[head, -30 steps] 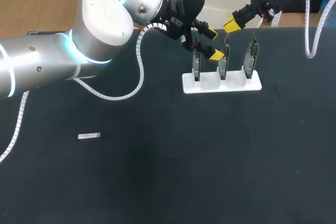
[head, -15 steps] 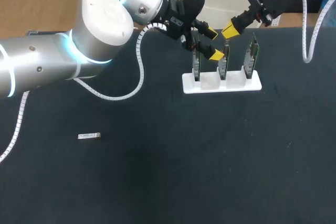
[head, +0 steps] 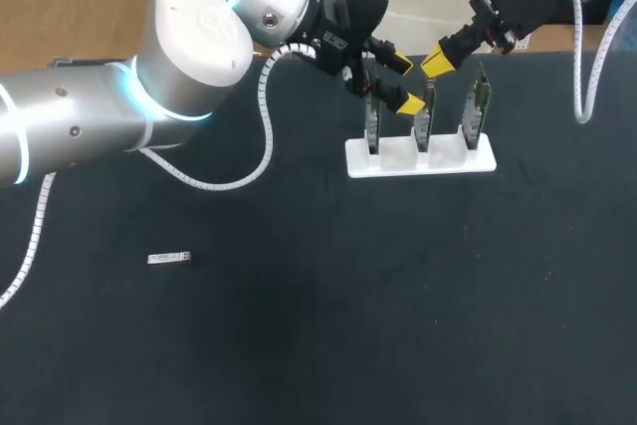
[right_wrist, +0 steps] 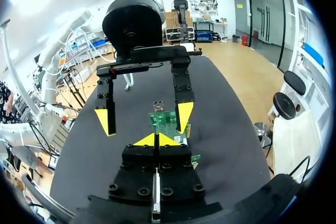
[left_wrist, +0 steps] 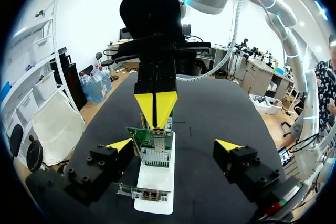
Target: Pick up the optical module with the left hand, and insert it into the network port with the right hand.
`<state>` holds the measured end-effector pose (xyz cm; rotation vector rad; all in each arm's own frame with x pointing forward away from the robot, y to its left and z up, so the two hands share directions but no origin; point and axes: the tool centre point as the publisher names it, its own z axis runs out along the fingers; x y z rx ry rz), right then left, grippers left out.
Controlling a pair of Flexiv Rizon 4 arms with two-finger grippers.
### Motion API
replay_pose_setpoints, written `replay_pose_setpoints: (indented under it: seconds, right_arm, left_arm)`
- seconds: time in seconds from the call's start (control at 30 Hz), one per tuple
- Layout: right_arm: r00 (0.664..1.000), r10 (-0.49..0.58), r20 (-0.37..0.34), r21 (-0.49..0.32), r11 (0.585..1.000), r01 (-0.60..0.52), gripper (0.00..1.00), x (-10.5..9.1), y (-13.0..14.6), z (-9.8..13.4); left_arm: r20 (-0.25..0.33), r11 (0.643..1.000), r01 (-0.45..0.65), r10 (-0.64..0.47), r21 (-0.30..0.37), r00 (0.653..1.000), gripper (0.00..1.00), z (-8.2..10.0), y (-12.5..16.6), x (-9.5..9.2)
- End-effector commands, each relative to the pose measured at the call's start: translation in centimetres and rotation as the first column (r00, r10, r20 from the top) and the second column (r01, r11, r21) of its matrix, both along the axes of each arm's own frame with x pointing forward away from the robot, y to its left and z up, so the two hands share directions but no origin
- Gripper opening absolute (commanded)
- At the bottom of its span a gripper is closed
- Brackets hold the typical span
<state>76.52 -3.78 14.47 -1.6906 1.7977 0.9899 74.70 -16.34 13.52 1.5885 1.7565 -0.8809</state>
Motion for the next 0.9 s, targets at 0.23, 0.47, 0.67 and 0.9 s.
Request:
replay_pose_setpoints:
  seconds: [0.23,0.47,0.67,0.9]
  right_arm:
    - [1.000,-0.002,-0.018,-0.006,1.000,0.002,0.00,-0.1,0.1,-1.0]
    - [1.000,-0.007,-0.026,-0.008,1.000,0.007,0.00,-0.1,0.0,-1.2]
    - [1.000,-0.011,-0.021,0.021,1.000,0.011,0.00,-0.2,-0.2,-0.5]
    - [1.000,-0.001,0.008,0.070,0.998,0.001,0.00,-0.1,-0.6,1.3]
  left_arm:
    - [-0.003,1.000,0.002,-0.002,0.005,1.000,1.00,0.0,-0.1,0.2]
    - [-0.003,1.000,0.002,-0.002,0.005,1.000,1.00,0.0,-0.1,0.2]
    - [-0.003,1.000,0.002,-0.002,0.005,1.000,1.00,0.0,-0.1,0.2]
    - [-0.003,1.000,0.002,-0.002,0.005,1.000,1.00,0.0,-0.1,0.2]
